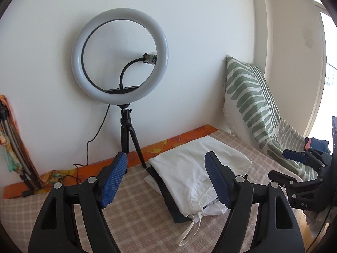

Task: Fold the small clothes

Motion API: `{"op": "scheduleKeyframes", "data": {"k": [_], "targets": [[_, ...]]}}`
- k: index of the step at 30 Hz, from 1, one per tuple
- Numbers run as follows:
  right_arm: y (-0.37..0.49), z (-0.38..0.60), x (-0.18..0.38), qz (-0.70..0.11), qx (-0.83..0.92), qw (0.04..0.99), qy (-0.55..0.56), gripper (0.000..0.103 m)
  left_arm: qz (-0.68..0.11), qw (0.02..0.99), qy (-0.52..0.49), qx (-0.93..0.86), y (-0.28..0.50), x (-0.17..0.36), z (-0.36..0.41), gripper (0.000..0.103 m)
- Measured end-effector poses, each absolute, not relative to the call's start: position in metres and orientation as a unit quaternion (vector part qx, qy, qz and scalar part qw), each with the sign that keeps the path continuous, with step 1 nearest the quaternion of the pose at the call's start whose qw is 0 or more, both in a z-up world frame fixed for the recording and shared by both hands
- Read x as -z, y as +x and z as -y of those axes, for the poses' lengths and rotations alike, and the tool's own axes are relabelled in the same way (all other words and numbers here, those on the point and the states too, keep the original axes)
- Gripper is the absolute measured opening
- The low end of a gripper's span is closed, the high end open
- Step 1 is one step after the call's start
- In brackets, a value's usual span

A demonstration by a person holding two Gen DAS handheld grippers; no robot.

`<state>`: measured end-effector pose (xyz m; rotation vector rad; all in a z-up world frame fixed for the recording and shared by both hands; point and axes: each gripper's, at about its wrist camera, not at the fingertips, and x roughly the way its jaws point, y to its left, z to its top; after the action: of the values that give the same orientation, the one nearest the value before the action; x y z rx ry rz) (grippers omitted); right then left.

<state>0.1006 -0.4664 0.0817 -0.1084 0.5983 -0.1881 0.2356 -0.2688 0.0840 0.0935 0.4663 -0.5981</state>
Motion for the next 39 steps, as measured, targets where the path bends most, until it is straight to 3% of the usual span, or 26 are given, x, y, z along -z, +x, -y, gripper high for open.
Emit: {"op": "scheduleKeyframes", "data": {"k": [8, 12, 18, 39], "targets": [[0.062, 0.415, -0.087, -0.278, 0.095, 0.954, -0.061, 0.091, -0.201, 0.933, 0.079, 0.287, 0.174, -0.091, 0.232, 0.087], [0.048, 0.395, -0.083, -0.273, 0.094, 0.956, -0.055, 0.092, -0.192, 0.936, 0.097, 0.279, 0.148, -0.084, 0.217, 0.098], [0.032, 0.378, -0.073, -0.260, 0.103, 0.959, -0.035, 0.101, -0.197, 0.938, 0.087, 0.273, 0.120, -0.071, 0.193, 0.102], [0.023, 0.381, -0.047, -0.216, 0.142, 0.966, -0.016, 0.103, -0.241, 0.952, 0.092, 0.164, 0.112, -0.020, 0.169, 0.102]]}}
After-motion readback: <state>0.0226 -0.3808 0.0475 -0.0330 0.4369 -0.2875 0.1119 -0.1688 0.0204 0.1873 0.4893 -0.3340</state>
